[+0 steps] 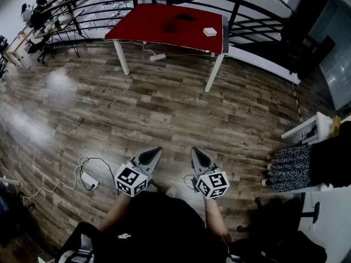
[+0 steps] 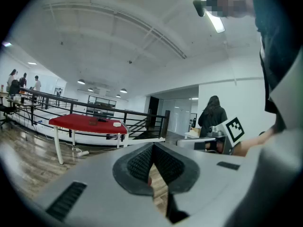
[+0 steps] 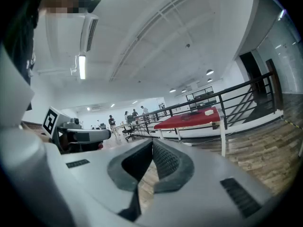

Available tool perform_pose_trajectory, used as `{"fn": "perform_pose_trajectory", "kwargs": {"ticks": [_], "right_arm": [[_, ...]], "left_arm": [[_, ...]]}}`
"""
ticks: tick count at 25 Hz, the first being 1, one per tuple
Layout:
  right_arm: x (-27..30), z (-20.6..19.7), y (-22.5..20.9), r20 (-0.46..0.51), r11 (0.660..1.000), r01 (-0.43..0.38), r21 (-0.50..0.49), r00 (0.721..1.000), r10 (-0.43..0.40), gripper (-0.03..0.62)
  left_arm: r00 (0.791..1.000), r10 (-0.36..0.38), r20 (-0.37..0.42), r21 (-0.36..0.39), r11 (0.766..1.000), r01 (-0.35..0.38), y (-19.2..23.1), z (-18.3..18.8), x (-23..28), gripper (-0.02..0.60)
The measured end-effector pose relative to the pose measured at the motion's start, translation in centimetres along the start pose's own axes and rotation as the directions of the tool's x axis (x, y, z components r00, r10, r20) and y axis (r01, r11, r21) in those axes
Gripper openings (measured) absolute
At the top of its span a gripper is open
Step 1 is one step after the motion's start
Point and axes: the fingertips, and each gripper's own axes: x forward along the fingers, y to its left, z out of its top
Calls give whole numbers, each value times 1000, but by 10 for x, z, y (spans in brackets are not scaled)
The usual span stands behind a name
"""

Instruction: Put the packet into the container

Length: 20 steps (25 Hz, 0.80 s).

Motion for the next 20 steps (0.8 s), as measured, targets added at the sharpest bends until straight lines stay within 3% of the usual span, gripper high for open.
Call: {"fn": "perform_pose_trajectory", "kwargs": {"ticks": [6,13,20], "right_arm": [[5,0,3,10,1000,-5,5,1000,5,21],[21,4,-13,13,1000,10,8,1000,-10,21],[80,16,-34,19,1000,-4,2,1000,4,21]], "left_arm": [[1000,14,-14,9,1000,-14,10,1,-2,5],[999,-21,-40,32,999,22,19,2,23,5],[999,-25,-47,33,999,27,73,11,62,5]]}}
